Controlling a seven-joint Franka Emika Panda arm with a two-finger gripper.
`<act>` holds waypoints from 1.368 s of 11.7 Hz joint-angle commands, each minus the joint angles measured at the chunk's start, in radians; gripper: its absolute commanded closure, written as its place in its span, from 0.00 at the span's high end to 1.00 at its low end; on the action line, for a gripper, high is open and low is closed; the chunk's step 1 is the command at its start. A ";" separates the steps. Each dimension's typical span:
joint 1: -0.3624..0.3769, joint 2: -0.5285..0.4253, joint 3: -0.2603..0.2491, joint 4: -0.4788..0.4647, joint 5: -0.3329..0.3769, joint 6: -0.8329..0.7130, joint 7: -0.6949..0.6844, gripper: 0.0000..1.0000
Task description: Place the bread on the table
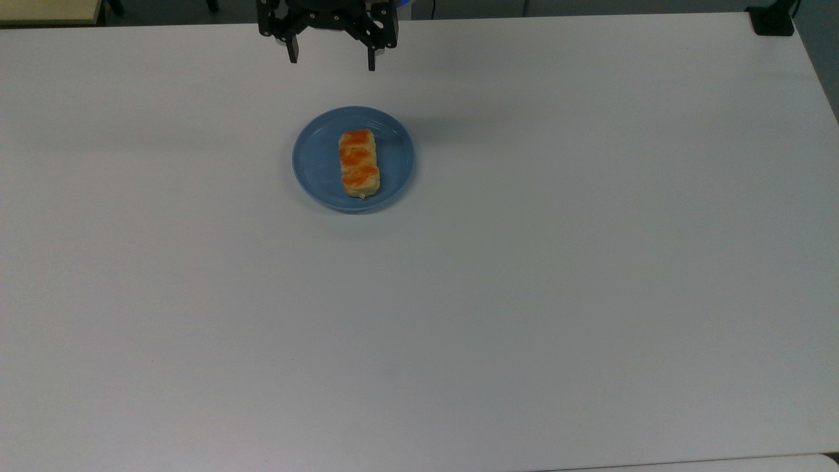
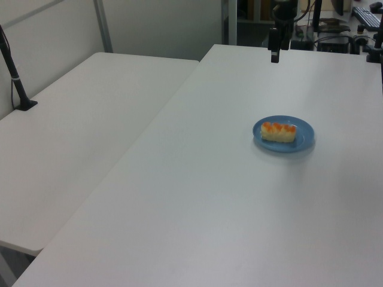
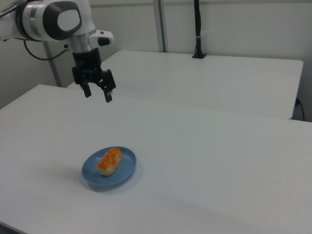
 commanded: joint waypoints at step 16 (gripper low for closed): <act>-0.011 -0.005 -0.080 -0.075 0.011 -0.013 -0.236 1.00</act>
